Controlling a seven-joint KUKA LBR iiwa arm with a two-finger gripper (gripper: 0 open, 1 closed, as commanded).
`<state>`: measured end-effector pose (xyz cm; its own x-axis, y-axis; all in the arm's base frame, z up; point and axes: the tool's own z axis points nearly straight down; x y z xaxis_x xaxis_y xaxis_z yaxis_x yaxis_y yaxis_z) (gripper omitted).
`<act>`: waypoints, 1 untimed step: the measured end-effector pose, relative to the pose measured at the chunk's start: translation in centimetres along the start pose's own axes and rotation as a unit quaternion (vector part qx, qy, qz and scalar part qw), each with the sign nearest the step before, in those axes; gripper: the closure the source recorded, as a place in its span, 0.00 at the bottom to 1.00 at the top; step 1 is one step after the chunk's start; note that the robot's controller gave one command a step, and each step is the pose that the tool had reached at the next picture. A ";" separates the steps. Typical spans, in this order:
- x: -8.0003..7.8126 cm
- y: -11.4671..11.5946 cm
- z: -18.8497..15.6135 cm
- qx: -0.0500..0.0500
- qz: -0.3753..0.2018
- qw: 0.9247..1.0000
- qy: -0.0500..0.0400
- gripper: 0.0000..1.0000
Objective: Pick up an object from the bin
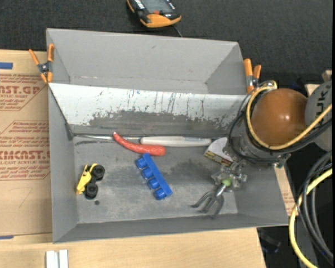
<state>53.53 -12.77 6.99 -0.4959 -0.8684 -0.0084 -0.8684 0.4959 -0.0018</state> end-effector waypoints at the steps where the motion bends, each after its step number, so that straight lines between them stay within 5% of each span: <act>1: 1.0 -0.7 -0.1 0.000 -0.004 1.000 -0.002 1.00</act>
Offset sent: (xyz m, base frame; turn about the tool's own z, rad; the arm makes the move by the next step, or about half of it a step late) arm 0.0000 0.0000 0.0000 0.0000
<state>53.66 -14.00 7.10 -0.4895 -0.8719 -0.0114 -0.8720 0.4896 -0.0019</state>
